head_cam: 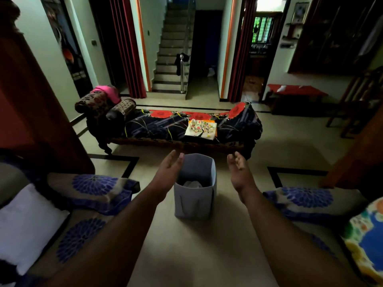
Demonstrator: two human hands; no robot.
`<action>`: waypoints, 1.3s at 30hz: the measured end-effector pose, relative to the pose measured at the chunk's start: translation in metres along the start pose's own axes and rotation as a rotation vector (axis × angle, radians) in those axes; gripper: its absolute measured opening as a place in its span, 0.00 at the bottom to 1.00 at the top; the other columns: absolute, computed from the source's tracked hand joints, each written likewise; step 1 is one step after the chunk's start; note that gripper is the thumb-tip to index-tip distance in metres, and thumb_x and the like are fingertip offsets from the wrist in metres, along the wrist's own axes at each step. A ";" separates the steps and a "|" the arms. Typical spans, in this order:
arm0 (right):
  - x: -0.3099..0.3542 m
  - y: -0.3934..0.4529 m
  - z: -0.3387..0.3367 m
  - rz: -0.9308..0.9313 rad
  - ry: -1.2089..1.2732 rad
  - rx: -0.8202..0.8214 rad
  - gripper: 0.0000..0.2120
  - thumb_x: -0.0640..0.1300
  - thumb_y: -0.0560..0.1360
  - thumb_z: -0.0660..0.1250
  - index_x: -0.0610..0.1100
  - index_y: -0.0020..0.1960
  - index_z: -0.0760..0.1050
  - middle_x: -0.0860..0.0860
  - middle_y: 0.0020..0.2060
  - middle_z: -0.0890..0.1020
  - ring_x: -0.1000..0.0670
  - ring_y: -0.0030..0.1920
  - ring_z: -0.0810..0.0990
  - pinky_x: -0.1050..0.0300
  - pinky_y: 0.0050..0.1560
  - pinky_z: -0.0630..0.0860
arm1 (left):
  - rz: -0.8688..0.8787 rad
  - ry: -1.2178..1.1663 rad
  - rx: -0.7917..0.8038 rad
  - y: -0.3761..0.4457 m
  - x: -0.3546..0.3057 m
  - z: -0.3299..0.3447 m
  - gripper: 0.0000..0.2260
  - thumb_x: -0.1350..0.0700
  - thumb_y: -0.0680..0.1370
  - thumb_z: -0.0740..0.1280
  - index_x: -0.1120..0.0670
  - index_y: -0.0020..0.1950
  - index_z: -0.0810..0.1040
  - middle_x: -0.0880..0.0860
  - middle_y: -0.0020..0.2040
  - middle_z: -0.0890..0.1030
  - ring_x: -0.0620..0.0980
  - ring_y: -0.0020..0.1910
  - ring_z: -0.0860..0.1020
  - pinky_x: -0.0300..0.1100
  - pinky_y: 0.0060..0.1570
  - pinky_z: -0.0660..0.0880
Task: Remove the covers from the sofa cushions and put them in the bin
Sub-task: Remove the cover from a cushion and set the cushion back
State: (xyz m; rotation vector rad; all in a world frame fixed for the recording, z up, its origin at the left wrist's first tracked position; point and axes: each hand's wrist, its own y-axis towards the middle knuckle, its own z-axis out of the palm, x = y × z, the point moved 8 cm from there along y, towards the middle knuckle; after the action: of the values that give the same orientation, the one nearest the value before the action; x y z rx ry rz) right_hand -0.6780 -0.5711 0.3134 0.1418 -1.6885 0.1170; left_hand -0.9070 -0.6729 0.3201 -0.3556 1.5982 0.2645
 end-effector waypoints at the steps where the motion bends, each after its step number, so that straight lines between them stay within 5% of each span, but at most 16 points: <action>1: 0.002 0.024 0.003 -0.001 -0.017 0.001 0.36 0.64 0.77 0.62 0.50 0.80 0.59 0.47 0.77 0.67 0.51 0.72 0.68 0.54 0.69 0.67 | -0.006 -0.016 0.000 0.021 -0.004 0.002 0.32 0.38 0.79 0.63 0.46 0.80 0.59 0.48 0.75 0.68 0.40 0.59 0.73 0.38 0.46 0.74; 6: -0.007 0.161 0.031 0.002 -0.063 0.033 0.40 0.66 0.74 0.62 0.49 0.80 0.59 0.46 0.78 0.64 0.48 0.75 0.66 0.50 0.74 0.65 | -0.058 -0.038 0.008 0.160 0.009 0.007 0.40 0.33 0.71 0.65 0.44 0.80 0.59 0.49 0.76 0.68 0.37 0.55 0.73 0.39 0.46 0.74; 13: -0.065 0.380 0.091 0.077 -0.169 0.049 0.45 0.72 0.70 0.62 0.51 0.80 0.59 0.47 0.78 0.63 0.46 0.75 0.66 0.45 0.73 0.66 | -0.120 -0.061 0.062 0.391 0.068 0.013 0.44 0.31 0.69 0.67 0.45 0.80 0.57 0.51 0.78 0.64 0.47 0.68 0.69 0.49 0.63 0.72; 17: -0.090 0.506 0.121 0.186 -0.210 0.076 0.35 0.64 0.78 0.62 0.49 0.79 0.60 0.44 0.77 0.65 0.45 0.74 0.67 0.45 0.70 0.68 | -0.203 -0.077 0.083 0.529 0.092 0.018 0.46 0.30 0.67 0.68 0.45 0.80 0.59 0.50 0.78 0.65 0.49 0.73 0.68 0.49 0.64 0.70; 26: -0.138 0.743 0.134 0.288 -0.264 0.106 0.29 0.59 0.80 0.65 0.46 0.75 0.68 0.44 0.70 0.73 0.49 0.66 0.73 0.56 0.54 0.70 | -0.272 0.067 0.100 0.759 0.121 0.072 0.38 0.33 0.75 0.66 0.47 0.80 0.59 0.50 0.79 0.64 0.50 0.73 0.69 0.53 0.68 0.71; 31: -0.220 0.919 0.144 0.361 -0.368 0.132 0.23 0.57 0.80 0.65 0.42 0.67 0.76 0.45 0.57 0.81 0.50 0.53 0.78 0.63 0.40 0.71 | -0.377 0.073 0.060 0.902 0.182 0.117 0.53 0.20 0.61 0.65 0.44 0.80 0.59 0.50 0.79 0.62 0.52 0.74 0.67 0.55 0.68 0.71; 37: -0.400 1.150 0.179 0.572 -0.492 0.233 0.20 0.59 0.80 0.64 0.42 0.46 0.79 0.45 0.41 0.82 0.45 0.41 0.79 0.49 0.45 0.76 | -0.588 0.083 -0.164 1.071 0.320 0.167 0.46 0.23 0.66 0.64 0.43 0.79 0.62 0.52 0.77 0.66 0.49 0.72 0.70 0.51 0.70 0.70; 39: -0.464 1.207 0.190 0.641 -0.540 0.248 0.21 0.59 0.80 0.64 0.41 0.48 0.80 0.45 0.44 0.82 0.44 0.44 0.80 0.50 0.47 0.76 | -0.642 0.116 -0.213 1.110 0.364 0.184 0.42 0.25 0.70 0.64 0.43 0.79 0.62 0.52 0.76 0.68 0.49 0.70 0.72 0.47 0.67 0.71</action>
State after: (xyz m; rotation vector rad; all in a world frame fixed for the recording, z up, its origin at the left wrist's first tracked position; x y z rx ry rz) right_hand -1.0035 0.6009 -0.1638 -0.2094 -2.2021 0.8300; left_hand -1.1768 0.3971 -0.1050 -1.0354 1.4866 -0.0843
